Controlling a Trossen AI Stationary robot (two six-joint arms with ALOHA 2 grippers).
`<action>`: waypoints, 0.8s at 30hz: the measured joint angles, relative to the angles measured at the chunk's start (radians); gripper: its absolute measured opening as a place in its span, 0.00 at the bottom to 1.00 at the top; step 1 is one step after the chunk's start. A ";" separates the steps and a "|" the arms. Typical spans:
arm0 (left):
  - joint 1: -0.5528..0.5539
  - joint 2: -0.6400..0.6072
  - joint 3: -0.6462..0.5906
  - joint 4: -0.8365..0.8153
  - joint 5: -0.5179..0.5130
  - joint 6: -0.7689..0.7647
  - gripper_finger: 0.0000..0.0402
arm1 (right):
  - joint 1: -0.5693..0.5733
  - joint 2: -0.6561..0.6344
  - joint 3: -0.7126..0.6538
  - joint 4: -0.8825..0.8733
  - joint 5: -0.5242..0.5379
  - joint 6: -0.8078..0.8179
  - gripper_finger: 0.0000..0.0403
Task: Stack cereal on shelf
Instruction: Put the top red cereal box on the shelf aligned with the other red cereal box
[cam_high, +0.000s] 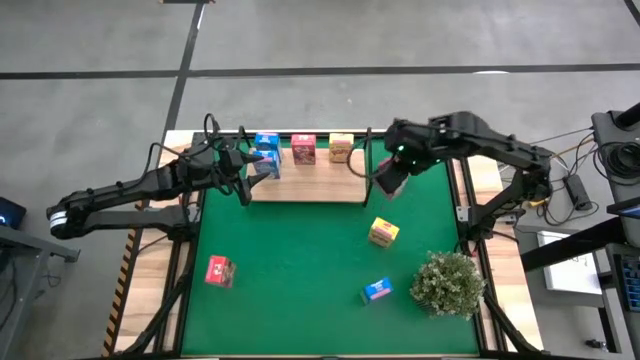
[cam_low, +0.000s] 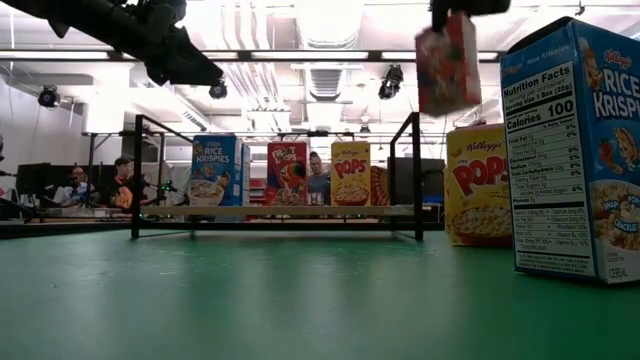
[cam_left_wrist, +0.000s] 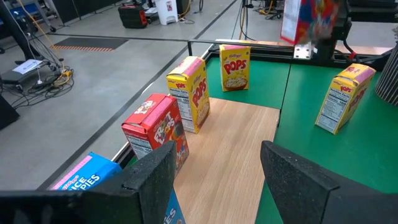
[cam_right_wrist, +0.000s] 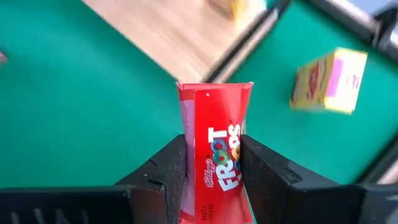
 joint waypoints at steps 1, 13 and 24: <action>0.000 0.000 0.000 0.000 0.000 0.000 0.54 | 0.000 0.001 0.026 0.008 0.007 -0.011 0.32; 0.000 0.000 0.000 0.000 0.000 -0.007 0.54 | 0.000 0.112 0.107 0.321 0.024 -0.263 0.32; 0.000 0.000 0.000 0.000 0.000 -0.008 0.54 | -0.025 0.419 0.229 0.418 0.009 -0.544 0.32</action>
